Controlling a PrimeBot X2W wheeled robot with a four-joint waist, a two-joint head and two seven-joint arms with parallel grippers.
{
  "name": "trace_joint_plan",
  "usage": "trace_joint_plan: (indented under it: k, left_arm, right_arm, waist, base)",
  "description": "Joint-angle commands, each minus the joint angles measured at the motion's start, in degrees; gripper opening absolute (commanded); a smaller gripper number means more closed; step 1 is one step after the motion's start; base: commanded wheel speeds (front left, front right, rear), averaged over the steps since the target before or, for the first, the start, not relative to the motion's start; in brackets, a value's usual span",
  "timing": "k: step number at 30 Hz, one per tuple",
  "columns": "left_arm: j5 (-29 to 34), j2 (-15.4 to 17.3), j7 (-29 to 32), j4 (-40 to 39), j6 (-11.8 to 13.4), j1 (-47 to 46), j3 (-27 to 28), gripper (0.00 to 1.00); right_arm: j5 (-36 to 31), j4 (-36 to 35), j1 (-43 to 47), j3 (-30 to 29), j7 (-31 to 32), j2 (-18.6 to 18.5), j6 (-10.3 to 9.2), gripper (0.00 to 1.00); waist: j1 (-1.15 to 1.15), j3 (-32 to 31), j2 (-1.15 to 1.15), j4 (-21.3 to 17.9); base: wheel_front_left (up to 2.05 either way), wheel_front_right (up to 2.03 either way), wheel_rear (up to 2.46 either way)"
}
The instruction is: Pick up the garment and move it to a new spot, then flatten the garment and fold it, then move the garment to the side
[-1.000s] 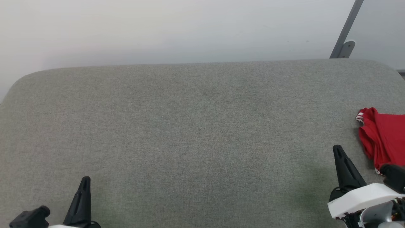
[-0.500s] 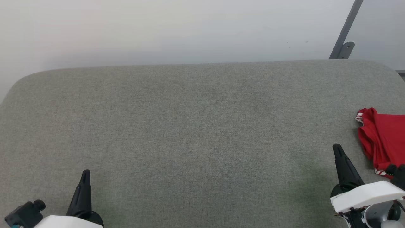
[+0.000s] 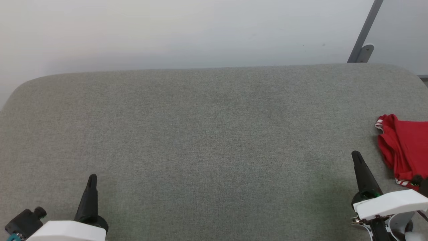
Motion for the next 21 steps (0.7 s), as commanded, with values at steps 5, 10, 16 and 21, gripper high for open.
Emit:
trace_joint_plan:
  k: [5,10,16,21]
  left_arm:
    - [-4.0,-0.2,1.2,0.0,-0.1,-2.1,0.7,0.00]
    - [-6.9,-0.7,2.1,0.4,-0.1,-2.7,1.0,0.00]
    - [-10.2,-1.3,3.1,0.9,-0.1,-3.5,1.3,0.00]
    - [-12.7,-1.7,4.0,1.3,-0.1,-4.0,1.6,0.00]
  right_arm:
    - [4.4,0.1,-1.6,-0.2,0.6,0.2,0.01,0.00]
    - [7.5,0.7,-1.9,-0.3,1.0,0.4,0.01,0.00]
    - [11.2,1.2,-2.2,-0.4,1.3,0.6,0.00,0.00]
    - [14.0,1.7,-2.5,-0.6,1.6,0.7,0.00,0.00]
  waist:
    - [0.00,-0.1,0.00,0.0]
    - [0.00,-0.1,0.00,0.0]
    - [0.00,-0.2,0.00,-0.1]
    - [0.00,-0.3,0.00,-0.1]
  base:
    - [0.00,0.00,0.00]
    - [0.00,0.00,0.00]
    - [0.00,0.00,0.00]
    - [0.00,0.00,0.00]
